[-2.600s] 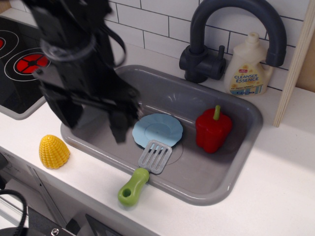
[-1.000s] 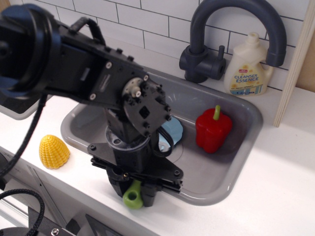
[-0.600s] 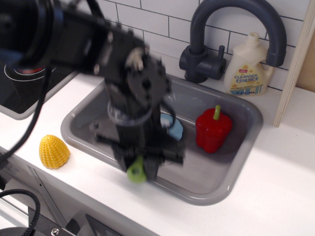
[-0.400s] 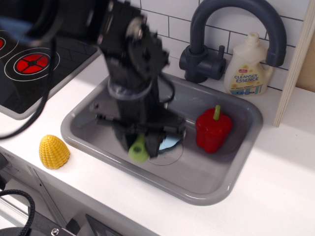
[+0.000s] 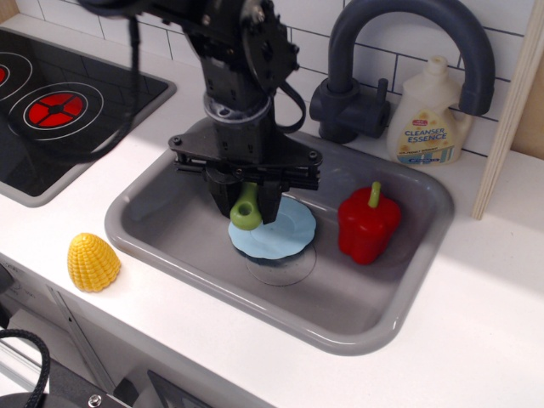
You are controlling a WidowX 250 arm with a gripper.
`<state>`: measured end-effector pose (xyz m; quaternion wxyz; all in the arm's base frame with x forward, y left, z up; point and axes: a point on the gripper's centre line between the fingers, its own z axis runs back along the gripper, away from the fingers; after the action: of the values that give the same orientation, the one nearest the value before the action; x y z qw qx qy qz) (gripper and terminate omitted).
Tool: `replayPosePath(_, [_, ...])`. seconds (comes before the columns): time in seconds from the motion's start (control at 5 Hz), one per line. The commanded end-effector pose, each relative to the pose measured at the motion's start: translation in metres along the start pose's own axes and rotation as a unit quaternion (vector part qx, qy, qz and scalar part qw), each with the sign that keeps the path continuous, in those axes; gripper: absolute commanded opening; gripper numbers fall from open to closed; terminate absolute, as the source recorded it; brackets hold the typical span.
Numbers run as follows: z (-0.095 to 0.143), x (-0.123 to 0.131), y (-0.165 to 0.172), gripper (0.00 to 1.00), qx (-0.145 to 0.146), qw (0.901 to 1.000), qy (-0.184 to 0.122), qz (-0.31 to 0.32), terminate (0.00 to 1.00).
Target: Put spatula on plate sink
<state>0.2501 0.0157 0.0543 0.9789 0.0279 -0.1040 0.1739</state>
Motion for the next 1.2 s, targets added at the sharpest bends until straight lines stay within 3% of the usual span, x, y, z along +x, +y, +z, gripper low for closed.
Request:
replayPosePath(0.0, [-0.024, 0.014, 0.010, 0.00, 0.024, 0.9995, -0.016, 0.013, 0.00])
replayPosePath(0.6, [-0.049, 0.019, 0.002, 0.00, 0.036, 0.9990, -0.026, 0.006, 0.00])
replayPosePath(0.8, [-0.046, 0.019, 0.004, 1.00, 0.035, 0.9991, -0.023, 0.005, 0.00])
replayPosePath(1.0, [-0.036, 0.017, 0.007, 1.00, 0.037, 0.9990, -0.023, -0.011, 0.00])
